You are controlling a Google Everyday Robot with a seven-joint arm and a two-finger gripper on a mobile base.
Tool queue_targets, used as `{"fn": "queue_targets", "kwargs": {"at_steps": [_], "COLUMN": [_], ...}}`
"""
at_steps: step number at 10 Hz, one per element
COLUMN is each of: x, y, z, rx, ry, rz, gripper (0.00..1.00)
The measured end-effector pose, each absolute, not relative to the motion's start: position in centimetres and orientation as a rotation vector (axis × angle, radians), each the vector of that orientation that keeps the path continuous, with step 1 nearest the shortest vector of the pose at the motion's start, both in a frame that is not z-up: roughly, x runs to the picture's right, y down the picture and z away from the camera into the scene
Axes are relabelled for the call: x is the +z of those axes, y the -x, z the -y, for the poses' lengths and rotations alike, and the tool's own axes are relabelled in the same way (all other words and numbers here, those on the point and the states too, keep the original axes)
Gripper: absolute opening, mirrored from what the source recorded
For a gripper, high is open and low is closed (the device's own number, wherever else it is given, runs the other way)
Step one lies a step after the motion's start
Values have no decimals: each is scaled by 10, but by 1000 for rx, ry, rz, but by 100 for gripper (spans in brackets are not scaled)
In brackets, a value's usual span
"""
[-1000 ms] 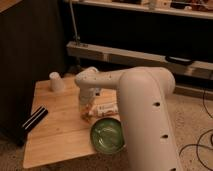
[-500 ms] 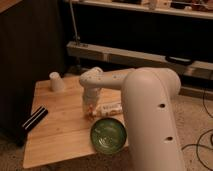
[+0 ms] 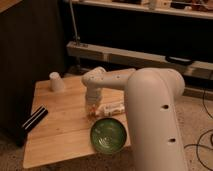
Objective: Drag the pepper across the table
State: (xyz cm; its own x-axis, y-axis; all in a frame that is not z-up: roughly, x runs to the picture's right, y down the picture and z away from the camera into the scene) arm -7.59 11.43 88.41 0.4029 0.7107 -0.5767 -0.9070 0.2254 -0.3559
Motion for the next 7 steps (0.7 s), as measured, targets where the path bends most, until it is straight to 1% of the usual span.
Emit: {"fn": "queue_targets", "kwargs": {"at_steps": [7], "x": [885], "y": [47], "z": [-107], "rx": [1184], "ry": [710], "rz": [-330], "gripper": [0]}}
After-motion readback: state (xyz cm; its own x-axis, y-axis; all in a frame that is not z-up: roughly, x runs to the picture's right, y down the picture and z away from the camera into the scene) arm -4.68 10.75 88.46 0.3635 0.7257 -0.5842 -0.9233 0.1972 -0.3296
